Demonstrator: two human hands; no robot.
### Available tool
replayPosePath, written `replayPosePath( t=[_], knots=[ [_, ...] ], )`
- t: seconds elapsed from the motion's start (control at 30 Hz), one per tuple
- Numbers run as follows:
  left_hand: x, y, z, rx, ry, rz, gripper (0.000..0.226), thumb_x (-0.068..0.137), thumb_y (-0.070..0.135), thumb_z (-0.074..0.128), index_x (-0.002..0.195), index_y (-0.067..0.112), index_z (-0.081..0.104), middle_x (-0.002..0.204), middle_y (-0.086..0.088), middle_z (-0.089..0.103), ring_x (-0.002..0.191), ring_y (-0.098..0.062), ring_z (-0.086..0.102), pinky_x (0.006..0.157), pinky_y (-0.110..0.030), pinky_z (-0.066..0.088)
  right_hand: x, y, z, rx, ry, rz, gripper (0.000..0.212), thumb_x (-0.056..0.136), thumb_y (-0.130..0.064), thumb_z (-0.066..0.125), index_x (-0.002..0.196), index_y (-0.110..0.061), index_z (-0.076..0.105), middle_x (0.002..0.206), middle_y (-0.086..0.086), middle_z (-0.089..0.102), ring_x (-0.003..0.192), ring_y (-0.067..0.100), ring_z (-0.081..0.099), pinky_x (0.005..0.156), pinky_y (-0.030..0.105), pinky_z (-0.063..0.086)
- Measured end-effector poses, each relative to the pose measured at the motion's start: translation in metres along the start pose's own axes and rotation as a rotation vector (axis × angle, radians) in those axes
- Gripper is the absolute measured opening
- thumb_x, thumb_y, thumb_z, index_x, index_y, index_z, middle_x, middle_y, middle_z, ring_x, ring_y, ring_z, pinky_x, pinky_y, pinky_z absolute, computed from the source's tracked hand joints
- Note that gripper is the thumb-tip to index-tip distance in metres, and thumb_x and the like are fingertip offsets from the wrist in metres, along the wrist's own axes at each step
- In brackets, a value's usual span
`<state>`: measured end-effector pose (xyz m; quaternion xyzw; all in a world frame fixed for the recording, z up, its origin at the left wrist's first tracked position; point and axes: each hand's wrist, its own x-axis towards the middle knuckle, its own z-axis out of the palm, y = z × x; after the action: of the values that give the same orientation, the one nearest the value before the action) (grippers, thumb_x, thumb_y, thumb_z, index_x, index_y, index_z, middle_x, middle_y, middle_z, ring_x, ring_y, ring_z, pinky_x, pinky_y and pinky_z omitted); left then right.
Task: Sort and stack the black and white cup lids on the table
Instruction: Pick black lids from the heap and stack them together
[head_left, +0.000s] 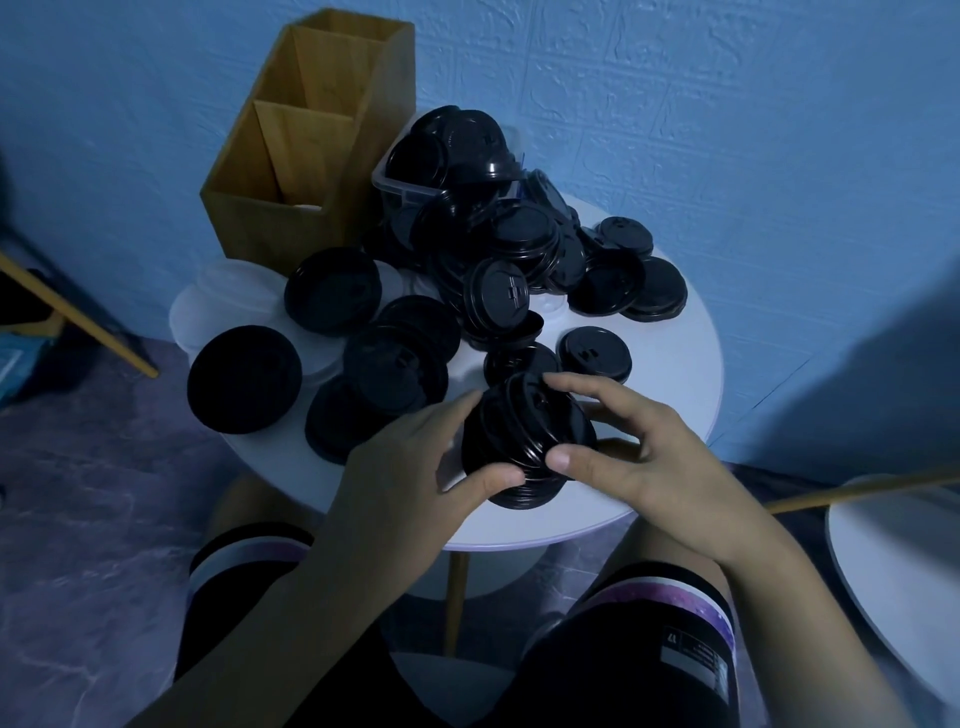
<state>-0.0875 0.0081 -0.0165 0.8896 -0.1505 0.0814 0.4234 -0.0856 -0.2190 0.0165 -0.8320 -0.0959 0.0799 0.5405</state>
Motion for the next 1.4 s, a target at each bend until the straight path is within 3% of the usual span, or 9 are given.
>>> replayPosePath(
  t=[0.1,0.23,0.43,0.6,0.8,0.93,1.17,1.3,1.4],
  knots=[
    [0.000,0.003,-0.001,-0.105,-0.076,-0.024,0.061,0.077,0.062,0.068,0.126,0.073,0.033,0.107,0.060,0.047,0.102,0.030,0.049,0.083,0.003,0.036,-0.001,-0.003,-0.001,0.033,0.006,-0.003,0.058,0.078,-0.040,0.073,0.135,-0.034,0.061,0.123,-0.015,0.071,0.123,-0.001,0.060,0.098,0.016,0.049],
    [-0.001,-0.003,0.005,-0.164,-0.116,-0.028,0.071,0.081,0.043,0.082,0.123,0.076,0.035,0.109,0.051,0.055,0.107,0.031,0.048,0.084,0.005,0.034,-0.002,-0.005,0.001,0.012,0.006,0.004,0.060,0.077,-0.039,0.075,0.135,-0.036,0.061,0.127,-0.014,0.069,0.120,-0.001,0.062,0.103,0.022,0.050],
    [-0.003,-0.009,0.012,-0.168,-0.111,-0.046,0.077,0.066,0.065,0.073,0.138,0.057,0.047,0.124,0.035,0.062,0.119,0.016,0.052,0.095,-0.011,0.040,0.003,-0.008,0.007,-0.317,-0.012,-0.061,0.065,0.078,-0.056,0.078,0.138,-0.046,0.057,0.143,-0.032,0.046,0.137,-0.005,0.043,0.117,0.032,0.037],
    [-0.005,-0.009,0.015,-0.189,-0.075,-0.061,0.073,0.067,0.058,0.084,0.133,0.051,0.055,0.120,0.030,0.066,0.118,0.010,0.057,0.098,-0.021,0.046,0.004,-0.016,0.012,-0.499,0.003,-0.076,0.065,0.082,-0.053,0.075,0.142,-0.043,0.054,0.138,-0.038,0.044,0.131,-0.012,0.041,0.105,0.003,0.028],
    [-0.004,-0.013,0.018,-0.189,-0.072,-0.068,0.080,0.059,0.063,0.082,0.133,0.058,0.050,0.119,0.040,0.061,0.116,0.019,0.053,0.098,-0.013,0.042,0.003,-0.018,0.011,-0.509,-0.009,-0.063,0.067,0.081,-0.055,0.075,0.143,-0.045,0.052,0.145,-0.035,0.040,0.135,-0.013,0.038,0.111,0.008,0.028],
    [-0.003,-0.017,0.019,-0.201,-0.081,-0.060,0.096,0.062,0.057,0.090,0.140,0.066,0.035,0.120,0.055,0.050,0.118,0.029,0.043,0.093,0.005,0.029,0.005,-0.020,0.008,-0.507,-0.055,-0.037,0.067,0.082,-0.052,0.077,0.144,-0.049,0.050,0.151,-0.035,0.035,0.137,-0.015,0.032,0.109,0.004,0.022],
    [-0.004,-0.021,0.018,-0.183,-0.089,-0.047,0.100,0.062,0.065,0.084,0.144,0.068,0.028,0.123,0.058,0.044,0.123,0.030,0.038,0.095,0.006,0.027,0.007,-0.016,0.007,-0.473,-0.083,-0.042,0.068,0.079,-0.055,0.078,0.141,-0.053,0.051,0.139,-0.049,0.034,0.136,-0.016,0.034,0.110,0.008,0.026],
    [-0.004,-0.018,0.020,-0.154,-0.076,-0.040,0.098,0.061,0.072,0.077,0.139,0.076,0.018,0.119,0.065,0.037,0.121,0.035,0.033,0.094,0.007,0.025,0.006,-0.015,0.009,-0.489,-0.041,-0.054,0.076,0.071,-0.068,0.069,0.143,-0.051,0.050,0.149,-0.037,0.038,0.137,-0.014,0.035,0.111,0.007,0.023],
    [-0.004,-0.015,0.021,-0.116,-0.056,-0.034,0.099,0.061,0.078,0.070,0.139,0.078,0.009,0.122,0.059,0.039,0.121,0.035,0.032,0.095,0.006,0.025,0.004,-0.014,0.012,-0.531,0.006,-0.066,0.075,0.077,-0.062,0.074,0.146,-0.044,0.048,0.145,-0.035,0.042,0.133,-0.012,0.040,0.102,-0.002,0.023]
  ],
)
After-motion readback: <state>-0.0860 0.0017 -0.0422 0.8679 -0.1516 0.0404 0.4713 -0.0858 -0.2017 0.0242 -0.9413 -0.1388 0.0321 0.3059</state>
